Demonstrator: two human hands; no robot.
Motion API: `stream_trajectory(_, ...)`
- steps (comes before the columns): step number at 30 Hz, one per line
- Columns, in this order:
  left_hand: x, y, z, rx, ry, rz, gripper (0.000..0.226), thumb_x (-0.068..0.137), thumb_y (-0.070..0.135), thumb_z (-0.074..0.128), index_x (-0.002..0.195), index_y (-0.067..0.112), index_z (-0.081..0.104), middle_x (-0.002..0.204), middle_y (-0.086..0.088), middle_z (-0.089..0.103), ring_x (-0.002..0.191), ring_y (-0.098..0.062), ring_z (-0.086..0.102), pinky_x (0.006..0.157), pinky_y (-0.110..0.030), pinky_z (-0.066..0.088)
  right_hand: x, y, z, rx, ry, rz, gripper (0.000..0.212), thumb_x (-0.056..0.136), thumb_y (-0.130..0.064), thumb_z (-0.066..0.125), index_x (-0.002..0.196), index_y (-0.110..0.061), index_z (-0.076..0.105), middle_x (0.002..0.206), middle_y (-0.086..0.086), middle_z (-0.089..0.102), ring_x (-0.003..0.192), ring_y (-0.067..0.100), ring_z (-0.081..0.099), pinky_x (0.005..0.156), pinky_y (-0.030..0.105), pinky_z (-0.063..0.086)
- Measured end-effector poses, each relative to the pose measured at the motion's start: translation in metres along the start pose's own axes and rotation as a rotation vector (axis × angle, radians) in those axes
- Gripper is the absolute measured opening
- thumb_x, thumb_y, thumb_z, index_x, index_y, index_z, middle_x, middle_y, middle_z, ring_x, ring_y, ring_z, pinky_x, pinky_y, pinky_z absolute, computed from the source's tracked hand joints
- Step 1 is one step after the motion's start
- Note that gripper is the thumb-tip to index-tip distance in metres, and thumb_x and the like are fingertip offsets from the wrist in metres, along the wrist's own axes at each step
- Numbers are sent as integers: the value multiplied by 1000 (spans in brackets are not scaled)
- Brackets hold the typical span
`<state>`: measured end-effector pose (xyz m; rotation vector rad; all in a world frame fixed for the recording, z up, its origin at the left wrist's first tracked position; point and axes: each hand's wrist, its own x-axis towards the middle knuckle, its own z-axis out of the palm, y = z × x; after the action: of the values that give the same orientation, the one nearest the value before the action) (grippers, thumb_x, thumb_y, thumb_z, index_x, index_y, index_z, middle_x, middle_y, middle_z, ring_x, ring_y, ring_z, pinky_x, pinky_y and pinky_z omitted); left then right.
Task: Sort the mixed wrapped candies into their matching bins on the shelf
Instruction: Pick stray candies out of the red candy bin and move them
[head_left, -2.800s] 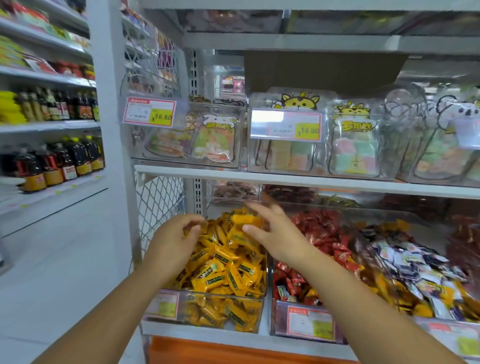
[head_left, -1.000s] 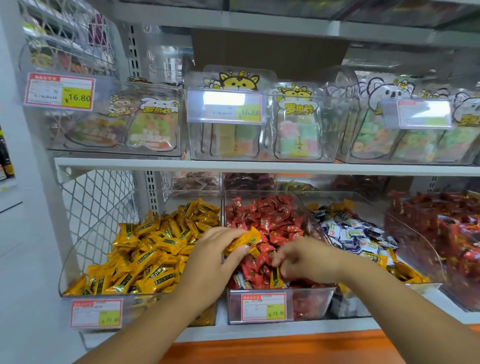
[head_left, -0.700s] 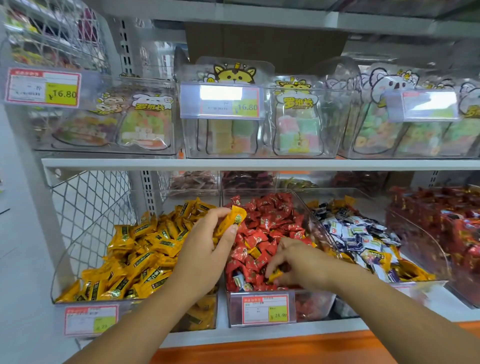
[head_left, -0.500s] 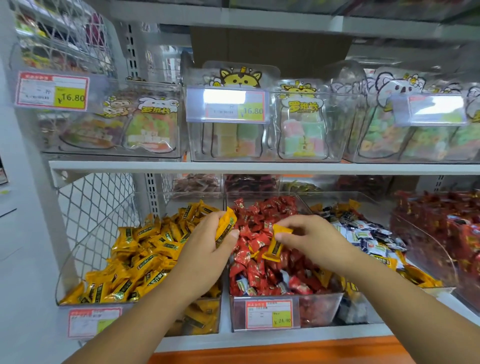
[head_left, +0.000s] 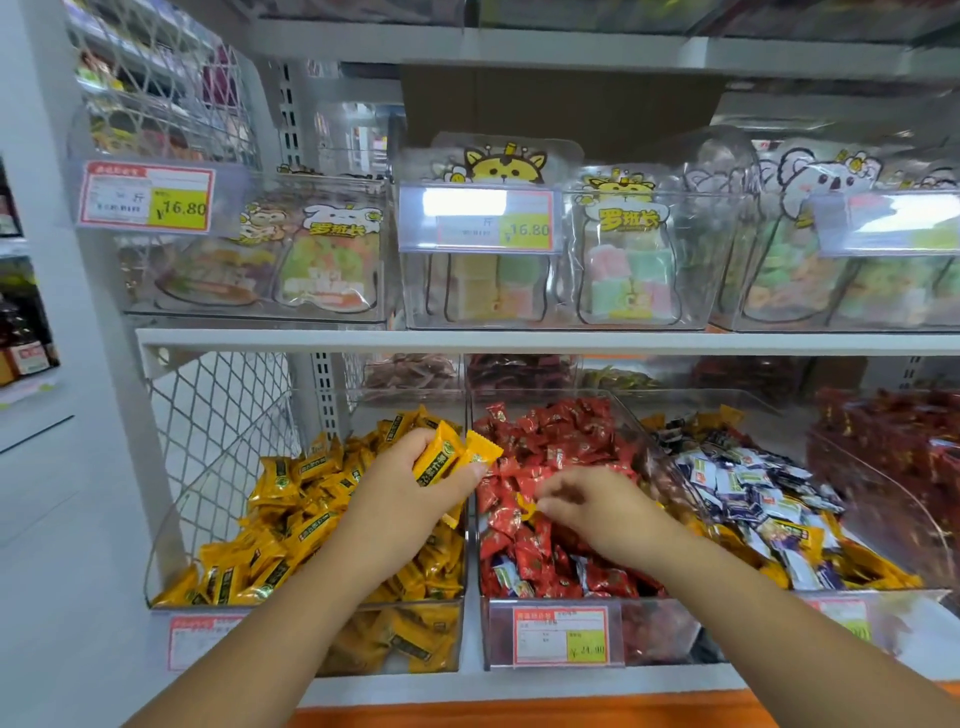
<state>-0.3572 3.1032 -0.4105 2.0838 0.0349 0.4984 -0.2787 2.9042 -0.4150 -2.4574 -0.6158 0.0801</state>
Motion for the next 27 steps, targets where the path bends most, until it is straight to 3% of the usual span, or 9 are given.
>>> stream_trajectory(2,1,-5,-1,-37,20,-66,45,79,57,64,111,26,58,101,6,66,96,-12,62,85,-37,52,5,3,14,-102,-66,-5,37,96,-32,56,132,-31,54,119,3,51,95,14,55,85,20,40)
stream_trajectory(4,0,-5,-3,-61,44,-103,59,77,63,62,125,32,51,124,11,60,122,-9,51,100,-35,45,12,4,23,-119,-59,-16,49,94,-25,58,140,-33,45,122,5,46,85,13,52,81,18,38)
stream_trajectory(5,0,-4,-3,-81,48,-109,59,78,62,62,127,32,49,124,11,61,125,-8,48,101,-35,43,14,5,25,-91,-37,-27,51,91,-19,61,139,-30,46,117,2,49,86,12,49,80,18,37)
stream_trajectory(6,0,-4,-3,-104,48,-103,56,80,58,62,126,31,48,116,10,66,122,-8,52,99,-37,46,16,6,26,-79,-18,-41,51,89,-16,63,136,-27,49,108,-3,53,91,13,47,79,19,37)
stream_trajectory(8,-2,2,-4,-182,51,-84,49,87,43,64,129,25,46,101,5,70,97,-9,68,77,-36,57,17,8,24,-106,5,-81,39,88,-16,66,125,-25,59,94,-8,55,95,13,48,77,21,39)
stream_trajectory(11,-2,6,-3,-244,28,-77,50,90,27,64,134,20,42,106,-2,66,75,-12,72,57,-30,57,15,8,10,15,96,-103,20,91,-17,63,107,-26,70,96,-10,61,74,4,56,66,14,45)
stream_trajectory(15,0,7,1,-188,11,-53,47,91,30,63,132,27,41,100,-2,67,68,-12,69,61,-29,56,5,0,-19,393,199,-60,17,90,-19,65,96,-34,69,95,-11,69,89,8,64,81,25,51)
stream_trajectory(20,2,14,8,-128,-47,-1,51,80,42,72,124,38,46,93,13,66,76,7,62,62,-9,44,-11,-21,-23,773,25,-56,16,91,-7,61,107,-11,65,87,7,71,77,18,67,70,27,56)
stream_trajectory(27,2,15,1,-147,-96,-16,55,71,37,82,117,41,52,101,13,66,84,3,63,69,-12,47,-11,-35,-11,920,-47,-60,15,90,-1,62,103,-5,66,93,15,70,80,23,69,76,27,58)
